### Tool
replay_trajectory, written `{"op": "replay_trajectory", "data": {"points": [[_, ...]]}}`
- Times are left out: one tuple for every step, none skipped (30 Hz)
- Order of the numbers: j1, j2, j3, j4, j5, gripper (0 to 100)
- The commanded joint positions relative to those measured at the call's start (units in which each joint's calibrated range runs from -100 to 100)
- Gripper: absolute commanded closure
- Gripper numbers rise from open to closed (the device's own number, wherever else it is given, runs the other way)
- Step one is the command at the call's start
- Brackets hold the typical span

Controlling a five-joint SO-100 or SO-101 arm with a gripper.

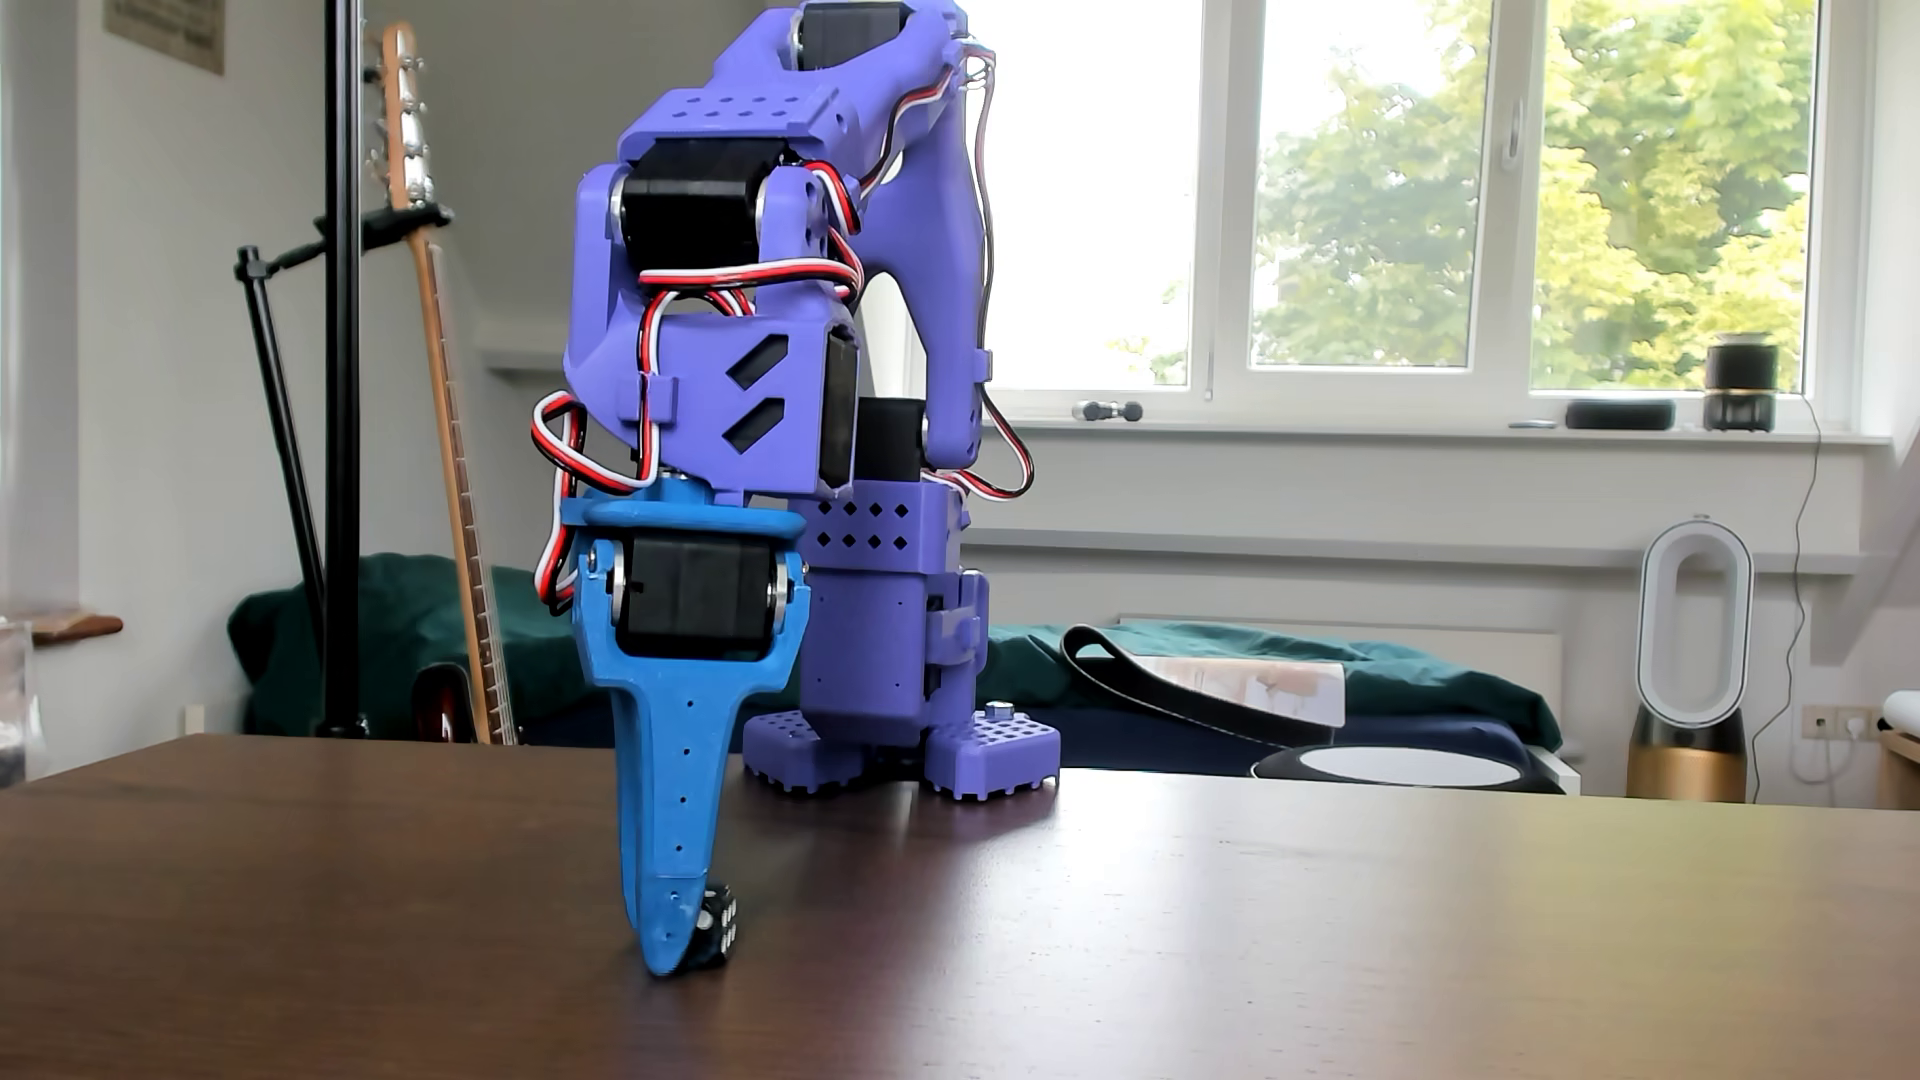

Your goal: Grab the blue dice

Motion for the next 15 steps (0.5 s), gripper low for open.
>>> {"op": "replay_trajectory", "data": {"points": [[0.42,-0.45,-3.05,0.27,-0.24,97],[0.42,-0.45,-3.05,0.27,-0.24,98],[0.42,-0.37,-3.05,0.27,-0.24,99],[0.5,-0.37,-3.14,0.27,-0.24,99],[0.67,-0.28,-3.32,0.27,-0.24,99],[0.75,-0.28,-3.32,0.27,-0.24,99],[0.75,-0.28,-3.32,0.27,-0.24,99],[0.75,-0.28,-3.23,0.27,-0.24,99],[0.75,-0.28,-3.05,0.27,-0.24,99],[0.75,-0.28,-3.05,0.27,-0.24,99],[0.75,-0.28,-3.14,0.27,-0.24,99],[0.83,-0.28,-3.23,0.27,-0.3,98],[0.83,-0.28,-3.23,0.27,-0.3,97],[0.75,-0.28,-3.05,0.27,-0.3,95],[0.75,-0.45,-2.87,0.27,-0.3,93]]}}
